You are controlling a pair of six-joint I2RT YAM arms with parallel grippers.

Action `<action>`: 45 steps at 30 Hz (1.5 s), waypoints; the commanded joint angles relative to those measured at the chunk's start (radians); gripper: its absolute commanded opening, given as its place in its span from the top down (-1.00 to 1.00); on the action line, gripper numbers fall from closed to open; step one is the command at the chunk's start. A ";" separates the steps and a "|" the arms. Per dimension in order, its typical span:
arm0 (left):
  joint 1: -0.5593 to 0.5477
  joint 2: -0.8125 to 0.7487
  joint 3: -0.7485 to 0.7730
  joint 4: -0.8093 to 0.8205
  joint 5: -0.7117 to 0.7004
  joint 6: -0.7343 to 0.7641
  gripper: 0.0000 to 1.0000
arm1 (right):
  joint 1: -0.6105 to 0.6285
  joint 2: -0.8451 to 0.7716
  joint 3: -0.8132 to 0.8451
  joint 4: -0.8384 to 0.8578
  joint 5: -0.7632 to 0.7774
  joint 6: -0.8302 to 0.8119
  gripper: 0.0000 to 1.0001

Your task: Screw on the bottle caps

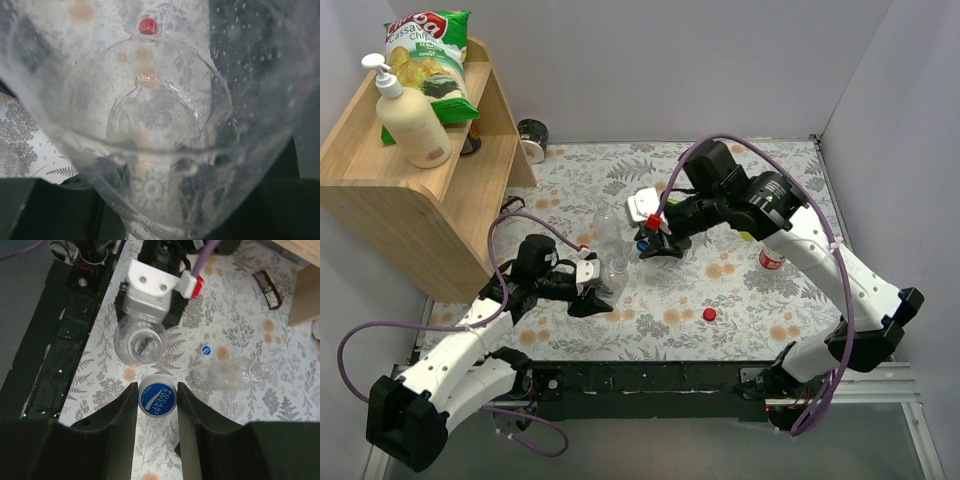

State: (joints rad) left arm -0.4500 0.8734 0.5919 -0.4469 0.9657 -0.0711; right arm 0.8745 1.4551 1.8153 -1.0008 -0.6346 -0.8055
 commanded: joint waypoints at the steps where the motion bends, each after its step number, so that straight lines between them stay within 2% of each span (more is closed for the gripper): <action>1: -0.007 0.042 -0.015 0.023 -0.021 0.039 0.62 | 0.038 0.027 0.073 -0.064 -0.053 -0.050 0.62; 5: -0.009 0.061 -0.050 0.069 -0.027 0.067 0.63 | 0.049 0.053 0.085 -0.059 -0.054 -0.047 0.61; 13: -0.009 0.047 -0.090 0.200 -0.012 0.019 0.63 | 0.060 0.102 0.085 -0.052 -0.063 -0.060 0.62; 26: -0.009 0.030 -0.133 0.318 -0.010 -0.026 0.61 | 0.073 0.148 0.102 -0.051 -0.131 -0.047 0.61; 45: -0.009 0.006 -0.181 0.511 -0.036 -0.111 0.64 | 0.096 0.119 0.010 -0.016 -0.053 -0.072 0.61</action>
State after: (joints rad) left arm -0.4541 0.9180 0.4164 -0.0437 0.9253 -0.1551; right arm 0.9627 1.6016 1.8469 -0.9997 -0.6987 -0.8684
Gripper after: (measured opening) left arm 0.348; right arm 0.407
